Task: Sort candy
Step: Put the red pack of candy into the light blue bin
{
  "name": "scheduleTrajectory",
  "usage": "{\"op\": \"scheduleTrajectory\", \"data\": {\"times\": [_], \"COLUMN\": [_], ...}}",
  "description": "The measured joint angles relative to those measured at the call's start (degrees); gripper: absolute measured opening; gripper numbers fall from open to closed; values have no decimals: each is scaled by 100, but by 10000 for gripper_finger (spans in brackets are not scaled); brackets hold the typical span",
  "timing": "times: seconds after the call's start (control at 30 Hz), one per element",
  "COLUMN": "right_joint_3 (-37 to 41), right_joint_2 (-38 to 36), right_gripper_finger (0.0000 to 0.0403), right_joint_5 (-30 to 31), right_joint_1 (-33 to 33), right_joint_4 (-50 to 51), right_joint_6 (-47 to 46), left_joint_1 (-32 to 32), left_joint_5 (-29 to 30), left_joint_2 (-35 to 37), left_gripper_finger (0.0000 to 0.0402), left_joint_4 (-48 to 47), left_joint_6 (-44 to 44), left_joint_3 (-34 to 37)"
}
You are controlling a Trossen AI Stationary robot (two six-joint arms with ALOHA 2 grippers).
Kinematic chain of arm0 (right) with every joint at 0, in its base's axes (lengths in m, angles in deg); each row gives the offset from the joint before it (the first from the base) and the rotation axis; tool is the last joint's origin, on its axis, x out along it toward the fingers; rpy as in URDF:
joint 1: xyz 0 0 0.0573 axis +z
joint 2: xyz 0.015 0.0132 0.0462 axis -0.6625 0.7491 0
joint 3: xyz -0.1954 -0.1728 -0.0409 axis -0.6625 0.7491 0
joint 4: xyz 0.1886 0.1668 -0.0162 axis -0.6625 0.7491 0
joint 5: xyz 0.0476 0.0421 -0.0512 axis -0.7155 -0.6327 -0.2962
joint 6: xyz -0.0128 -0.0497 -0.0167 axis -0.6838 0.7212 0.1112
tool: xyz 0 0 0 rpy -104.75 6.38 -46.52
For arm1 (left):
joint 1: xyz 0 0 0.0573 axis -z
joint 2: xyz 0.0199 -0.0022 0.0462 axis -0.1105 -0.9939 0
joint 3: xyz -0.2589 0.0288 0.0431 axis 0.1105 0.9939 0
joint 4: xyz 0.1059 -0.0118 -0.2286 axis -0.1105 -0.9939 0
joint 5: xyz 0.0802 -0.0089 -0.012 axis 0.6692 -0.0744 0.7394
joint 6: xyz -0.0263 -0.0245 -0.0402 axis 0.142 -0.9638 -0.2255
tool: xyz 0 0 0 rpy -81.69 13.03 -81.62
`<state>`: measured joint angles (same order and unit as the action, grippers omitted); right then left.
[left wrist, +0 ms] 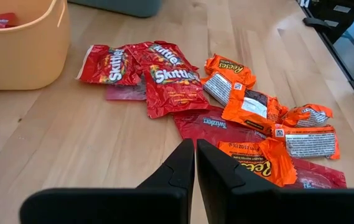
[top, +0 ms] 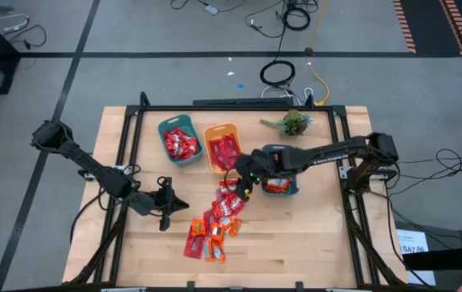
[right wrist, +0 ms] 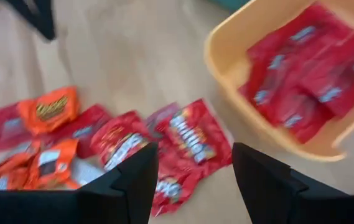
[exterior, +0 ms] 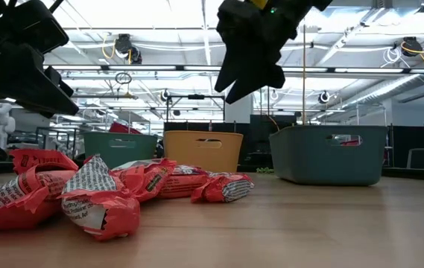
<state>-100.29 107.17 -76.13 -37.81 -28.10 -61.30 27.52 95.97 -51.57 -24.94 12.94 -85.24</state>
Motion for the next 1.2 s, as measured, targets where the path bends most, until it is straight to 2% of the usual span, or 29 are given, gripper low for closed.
{"op": "scheduleTrajectory", "data": {"times": [0.43,0.67,0.97,1.2], "right_joint_3": [-2,0,-2,-2], "right_joint_2": [332,790,1479,1996], "right_gripper_finger": [196,196,196,196], "right_joint_5": [45,34,26,41], "right_joint_1": [792,904,1006,977], "right_joint_4": [-286,-562,-1889,-2085], "right_joint_6": [344,498,1776,1838], "left_joint_1": [1,0,2,2], "left_joint_5": [0,2,0,0], "left_joint_2": [0,0,0,2], "left_gripper_finger": [28,28,28,28], "left_joint_4": [-30,-22,-2,0], "left_joint_6": [0,0,0,0], "left_joint_3": [2,2,2,2]}}
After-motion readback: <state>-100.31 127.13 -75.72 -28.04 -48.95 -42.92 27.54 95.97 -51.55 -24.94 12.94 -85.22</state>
